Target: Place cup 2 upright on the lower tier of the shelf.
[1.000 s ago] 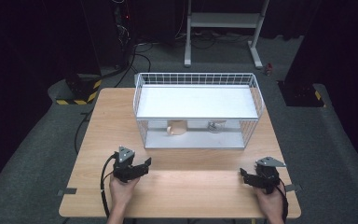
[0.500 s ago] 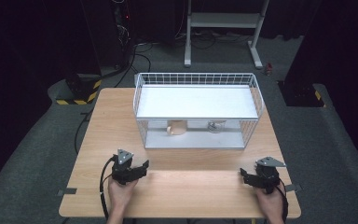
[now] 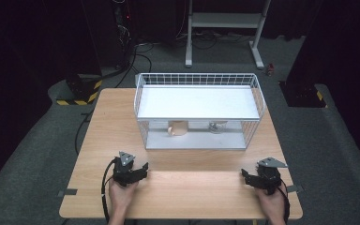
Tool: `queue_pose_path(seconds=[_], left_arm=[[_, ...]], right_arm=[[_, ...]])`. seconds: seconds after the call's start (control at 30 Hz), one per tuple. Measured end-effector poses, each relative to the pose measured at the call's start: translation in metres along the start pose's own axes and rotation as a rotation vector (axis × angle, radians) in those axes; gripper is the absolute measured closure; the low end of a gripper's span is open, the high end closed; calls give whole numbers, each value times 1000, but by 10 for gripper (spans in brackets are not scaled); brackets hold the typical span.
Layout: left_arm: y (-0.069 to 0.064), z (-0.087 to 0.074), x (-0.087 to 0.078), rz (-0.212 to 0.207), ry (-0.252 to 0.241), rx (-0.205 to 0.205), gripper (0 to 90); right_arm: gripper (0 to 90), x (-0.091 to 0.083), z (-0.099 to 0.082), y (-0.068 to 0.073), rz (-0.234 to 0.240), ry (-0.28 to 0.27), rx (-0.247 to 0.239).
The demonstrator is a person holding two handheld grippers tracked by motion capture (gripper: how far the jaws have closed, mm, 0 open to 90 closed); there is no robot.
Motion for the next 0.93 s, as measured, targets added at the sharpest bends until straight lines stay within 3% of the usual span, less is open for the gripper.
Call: queue_pose_path(seconds=[0.2, 0.93], left_arm=[[1, -2, 5, 21, 18, 11, 259], [0, -4, 9, 15, 15, 8, 249]], right_arm=[[230, 0, 0, 0, 0, -1, -2], [230, 0, 0, 0, 0, -1, -2]])
Point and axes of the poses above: each handheld gripper's, and its own axes: x roughly forward along the jaws, z roughly out of its top, y roughly to its left, the point moved 2 cm from there along x, roughly forward along the jaws, and after that the axes turned 9 degrees about y, right-handed, at the moved point
